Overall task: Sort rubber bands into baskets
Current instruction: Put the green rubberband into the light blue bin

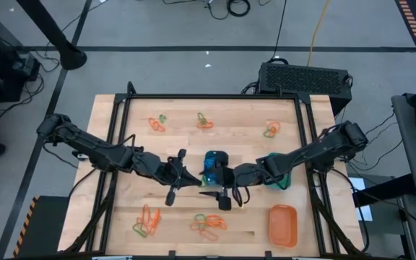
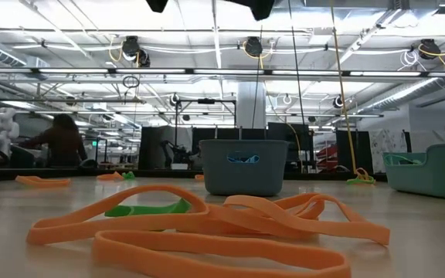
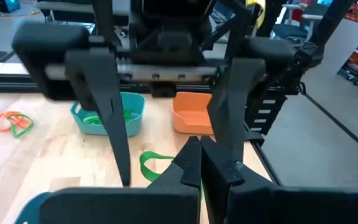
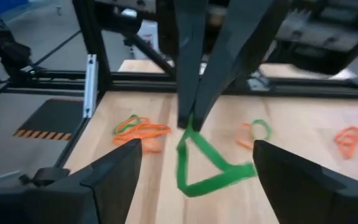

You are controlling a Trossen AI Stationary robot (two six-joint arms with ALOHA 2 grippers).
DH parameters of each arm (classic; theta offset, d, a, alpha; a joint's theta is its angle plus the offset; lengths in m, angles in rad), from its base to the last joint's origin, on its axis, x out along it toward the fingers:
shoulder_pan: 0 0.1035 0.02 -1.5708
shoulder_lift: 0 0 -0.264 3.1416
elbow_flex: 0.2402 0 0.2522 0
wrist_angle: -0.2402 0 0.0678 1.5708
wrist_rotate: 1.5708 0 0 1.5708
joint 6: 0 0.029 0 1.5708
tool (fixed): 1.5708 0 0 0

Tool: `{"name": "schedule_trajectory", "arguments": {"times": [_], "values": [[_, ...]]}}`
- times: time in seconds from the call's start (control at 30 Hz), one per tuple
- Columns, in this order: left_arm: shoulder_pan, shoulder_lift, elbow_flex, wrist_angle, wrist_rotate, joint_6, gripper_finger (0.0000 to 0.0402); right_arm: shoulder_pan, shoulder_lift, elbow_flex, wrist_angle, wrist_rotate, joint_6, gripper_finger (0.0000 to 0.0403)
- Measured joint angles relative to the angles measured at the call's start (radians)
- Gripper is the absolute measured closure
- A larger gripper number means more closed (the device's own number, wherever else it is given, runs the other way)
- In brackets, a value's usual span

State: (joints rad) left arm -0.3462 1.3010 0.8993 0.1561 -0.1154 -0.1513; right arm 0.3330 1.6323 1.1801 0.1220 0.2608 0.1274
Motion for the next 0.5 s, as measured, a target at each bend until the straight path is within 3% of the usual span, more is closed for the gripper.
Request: {"name": "schedule_trajectory", "arguments": {"times": [0.27,0.37,0.5], "values": [[0.006,0.0,0.0,-0.01,0.0,0.003,0.0401,-0.019,0.04,0.0,0.026,-0.052,0.026,0.0124],[0.006,0.0,0.0,-0.011,0.0,0.008,0.0401,-0.018,0.034,0.0,0.023,-0.051,0.025,0.0168],[0.006,0.0,0.0,-0.028,0.0,0.007,0.0397,-0.018,0.02,0.0,0.023,-0.053,0.022,0.0263]]}}
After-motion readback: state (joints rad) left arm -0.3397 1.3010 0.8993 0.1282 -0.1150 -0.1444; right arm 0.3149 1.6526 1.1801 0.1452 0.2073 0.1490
